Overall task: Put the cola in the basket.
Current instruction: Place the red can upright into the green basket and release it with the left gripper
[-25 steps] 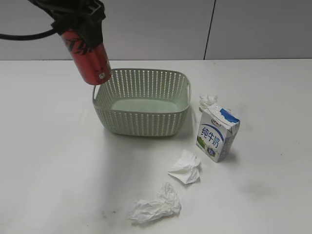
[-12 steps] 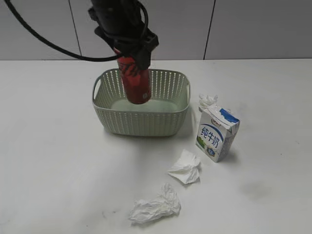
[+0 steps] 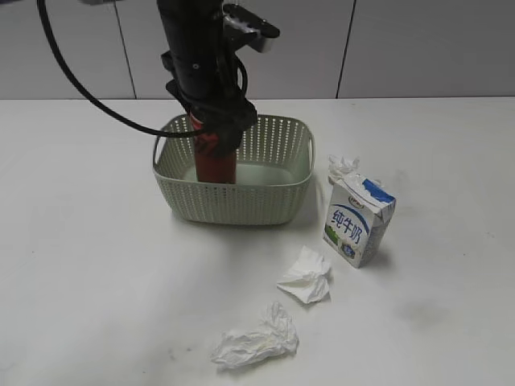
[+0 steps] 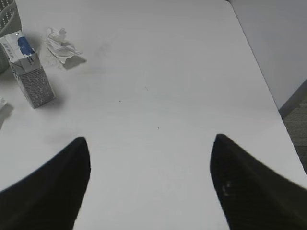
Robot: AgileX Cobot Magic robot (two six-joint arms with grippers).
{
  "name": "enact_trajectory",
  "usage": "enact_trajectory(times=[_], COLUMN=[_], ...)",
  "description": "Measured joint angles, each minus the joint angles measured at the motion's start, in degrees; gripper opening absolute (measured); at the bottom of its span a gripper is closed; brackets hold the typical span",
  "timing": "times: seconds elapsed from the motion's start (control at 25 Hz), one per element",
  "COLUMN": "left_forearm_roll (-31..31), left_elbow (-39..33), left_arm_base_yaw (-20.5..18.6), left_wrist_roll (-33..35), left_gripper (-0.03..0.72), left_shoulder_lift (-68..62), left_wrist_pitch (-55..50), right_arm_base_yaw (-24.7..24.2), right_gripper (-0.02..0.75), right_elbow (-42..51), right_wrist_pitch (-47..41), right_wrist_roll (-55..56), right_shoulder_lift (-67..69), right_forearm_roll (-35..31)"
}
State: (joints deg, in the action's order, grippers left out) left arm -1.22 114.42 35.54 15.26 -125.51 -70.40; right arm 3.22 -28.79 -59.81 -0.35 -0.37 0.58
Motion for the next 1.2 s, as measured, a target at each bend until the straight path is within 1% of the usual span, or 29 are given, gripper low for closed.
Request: enact_trajectory(times=[0.24,0.48,0.6,0.68,1.0,1.2], left_forearm_roll=[-0.49,-5.37,-6.48,-7.13,-9.09,-10.22], left_elbow=[0.22,0.22,0.4,0.41,0.41,0.41], left_arm_base_yaw=[0.0,-1.22,-1.84,-2.06,-2.74,-5.66], left_wrist_roll=[0.33,0.46,0.46,0.41,0.19,-1.01], left_gripper=[0.531,0.537,0.63,0.653,0.656,0.647], left_shoulder_lift=[-1.83,-1.9,-1.86,-1.66,3.1,7.01], left_wrist_pitch=[1.74,2.17,2.22,2.01,1.6,0.77], right_arm_base_yaw=[0.0,0.0,0.0,0.0,0.0,0.0], right_gripper=[0.591,0.591,0.591,0.591,0.59,0.59], right_elbow=[0.0,0.0,0.0,0.0,0.0,0.0], right_wrist_pitch=[0.0,0.0,0.0,0.0,0.0,0.0], right_wrist_roll=[0.0,0.0,0.0,0.0,0.0,0.0], right_shoulder_lift=[0.0,0.0,0.0,0.0,0.0,0.0], right_forearm_roll=[0.0,0.0,0.0,0.0,0.0,0.0])
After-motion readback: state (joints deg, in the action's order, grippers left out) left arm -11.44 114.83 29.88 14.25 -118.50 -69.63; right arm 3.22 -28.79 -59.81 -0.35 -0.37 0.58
